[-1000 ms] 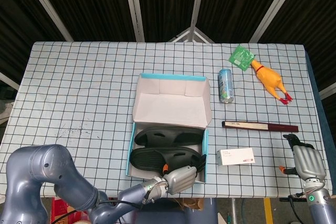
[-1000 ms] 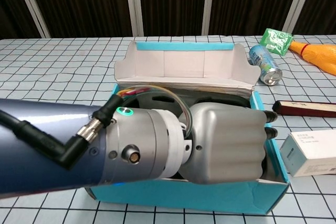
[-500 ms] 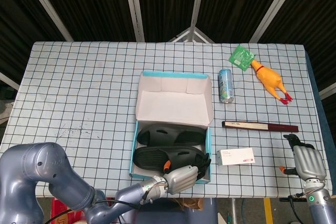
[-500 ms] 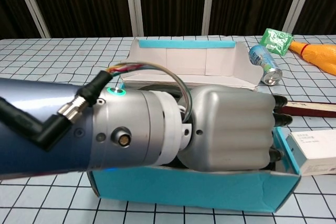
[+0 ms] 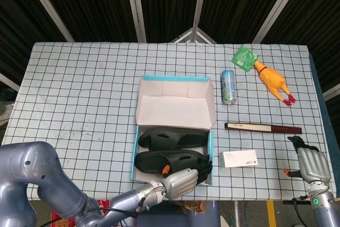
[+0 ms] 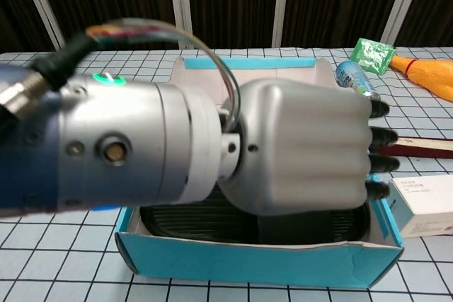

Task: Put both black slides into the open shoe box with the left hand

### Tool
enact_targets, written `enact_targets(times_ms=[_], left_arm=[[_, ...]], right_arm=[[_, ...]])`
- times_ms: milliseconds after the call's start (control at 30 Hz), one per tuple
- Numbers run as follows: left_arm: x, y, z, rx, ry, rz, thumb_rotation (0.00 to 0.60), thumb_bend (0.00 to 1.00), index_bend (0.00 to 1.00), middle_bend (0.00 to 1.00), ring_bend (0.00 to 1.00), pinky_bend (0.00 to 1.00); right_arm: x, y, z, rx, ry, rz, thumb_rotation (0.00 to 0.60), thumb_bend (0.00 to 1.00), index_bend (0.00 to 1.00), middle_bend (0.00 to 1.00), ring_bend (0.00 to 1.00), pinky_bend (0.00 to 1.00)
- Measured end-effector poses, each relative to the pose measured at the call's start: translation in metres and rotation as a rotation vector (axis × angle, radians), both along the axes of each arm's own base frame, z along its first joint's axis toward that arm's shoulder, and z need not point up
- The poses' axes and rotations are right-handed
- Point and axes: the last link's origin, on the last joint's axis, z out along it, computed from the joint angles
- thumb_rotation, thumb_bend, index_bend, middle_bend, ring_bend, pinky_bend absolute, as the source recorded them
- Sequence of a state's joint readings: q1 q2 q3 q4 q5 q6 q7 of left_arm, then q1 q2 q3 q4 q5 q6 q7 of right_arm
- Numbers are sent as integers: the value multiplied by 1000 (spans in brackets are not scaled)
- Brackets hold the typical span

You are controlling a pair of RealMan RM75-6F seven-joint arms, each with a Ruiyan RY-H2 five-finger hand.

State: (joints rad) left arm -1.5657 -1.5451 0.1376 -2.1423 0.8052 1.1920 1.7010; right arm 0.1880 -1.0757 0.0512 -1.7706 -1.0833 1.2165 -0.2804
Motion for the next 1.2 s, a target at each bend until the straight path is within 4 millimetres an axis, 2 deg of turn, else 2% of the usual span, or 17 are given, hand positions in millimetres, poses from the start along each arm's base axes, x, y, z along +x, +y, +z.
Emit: enact_targets(times_ms=[167,300,433,600,667,700,767,867,1033,1200], left_arm=[[-1,11,50,33,-139,140,600,113,0,58,0,78],[-31,35,96,122,-272,295,600,115,14,57,0,76],[-92,39,138,188,-444,529,600,127,77,90,0,58],[-169,22,182,278,-696,850,600,139,96,93,0,51],[-209,11,195,341,-809,980,600,139,100,94,0,51],[-219,9,198,359,-832,1006,600,139,101,90,0,51],[-252,2,206,428,-889,1067,600,140,87,60,0,50],[-293,-5,213,530,-929,1094,600,139,18,7,0,45],[-334,-11,215,583,-1027,1123,600,140,0,0,0,43],[-357,-18,210,570,-1104,1198,600,140,0,14,0,44]], right_arm=[[-1,0,2,-5,-8,-5,600,179,166,141,310,251],[0,1,3,-9,-11,2,600,179,166,141,310,251],[3,0,2,-6,-11,24,600,179,166,141,310,248],[5,-1,1,1,-25,57,600,179,166,141,299,226],[6,-1,1,0,-35,78,600,179,166,141,285,218],[6,-2,1,1,-37,89,600,179,166,141,277,213],[8,-2,1,3,-45,116,600,180,163,141,259,201],[8,-2,1,9,-55,148,600,179,137,141,242,190],[8,-1,2,8,-61,178,600,180,125,140,236,188],[9,-1,3,6,-65,195,600,179,124,140,235,188]])
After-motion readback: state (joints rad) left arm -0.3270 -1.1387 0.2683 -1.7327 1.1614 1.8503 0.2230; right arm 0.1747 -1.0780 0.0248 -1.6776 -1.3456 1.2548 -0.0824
